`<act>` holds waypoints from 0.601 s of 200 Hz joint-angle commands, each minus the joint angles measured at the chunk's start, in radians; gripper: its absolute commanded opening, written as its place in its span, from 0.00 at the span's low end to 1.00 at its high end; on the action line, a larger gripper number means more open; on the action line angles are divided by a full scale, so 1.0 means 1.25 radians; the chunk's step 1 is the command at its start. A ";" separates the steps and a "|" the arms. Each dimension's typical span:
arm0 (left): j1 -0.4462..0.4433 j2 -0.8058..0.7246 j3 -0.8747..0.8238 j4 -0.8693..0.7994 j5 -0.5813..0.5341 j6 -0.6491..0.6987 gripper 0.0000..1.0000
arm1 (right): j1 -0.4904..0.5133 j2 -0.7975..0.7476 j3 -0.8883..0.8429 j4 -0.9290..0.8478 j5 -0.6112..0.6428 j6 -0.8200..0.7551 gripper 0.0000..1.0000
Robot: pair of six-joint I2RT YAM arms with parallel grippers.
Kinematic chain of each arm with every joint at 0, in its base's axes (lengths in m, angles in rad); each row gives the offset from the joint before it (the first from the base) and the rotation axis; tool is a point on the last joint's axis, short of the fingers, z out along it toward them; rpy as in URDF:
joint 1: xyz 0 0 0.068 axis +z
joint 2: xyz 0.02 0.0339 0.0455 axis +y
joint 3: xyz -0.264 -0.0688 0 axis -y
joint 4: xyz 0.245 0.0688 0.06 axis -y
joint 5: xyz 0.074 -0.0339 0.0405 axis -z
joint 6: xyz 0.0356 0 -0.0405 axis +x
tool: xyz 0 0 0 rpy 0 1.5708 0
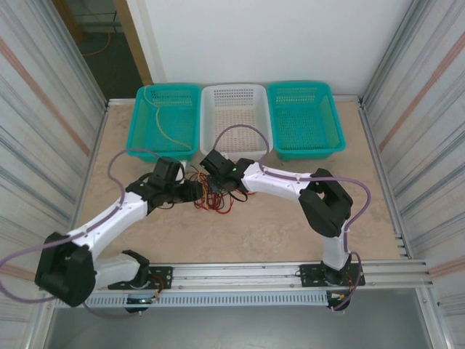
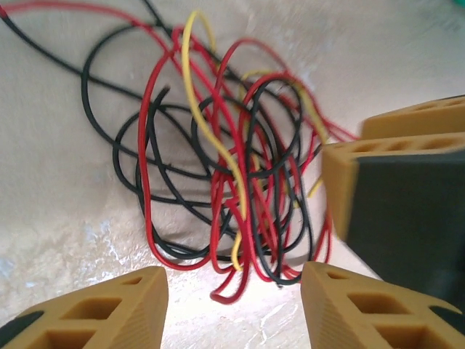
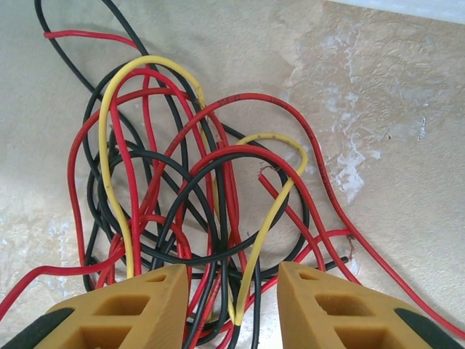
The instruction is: Untangle the cables
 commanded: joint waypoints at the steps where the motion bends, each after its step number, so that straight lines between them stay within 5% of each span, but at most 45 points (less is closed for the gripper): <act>1: 0.003 0.039 -0.008 0.061 0.046 -0.015 0.52 | 0.009 -0.072 -0.025 -0.016 0.010 0.019 0.42; 19: -0.003 0.072 0.005 0.077 0.037 -0.010 0.46 | 0.009 -0.104 -0.045 -0.014 0.009 0.019 0.44; 60: -0.033 0.135 0.064 0.043 0.020 0.021 0.00 | 0.008 -0.184 -0.078 -0.016 0.030 0.012 0.46; 120: -0.230 0.037 0.383 -0.196 -0.012 0.136 0.00 | -0.037 -0.343 -0.111 -0.030 0.052 -0.038 0.56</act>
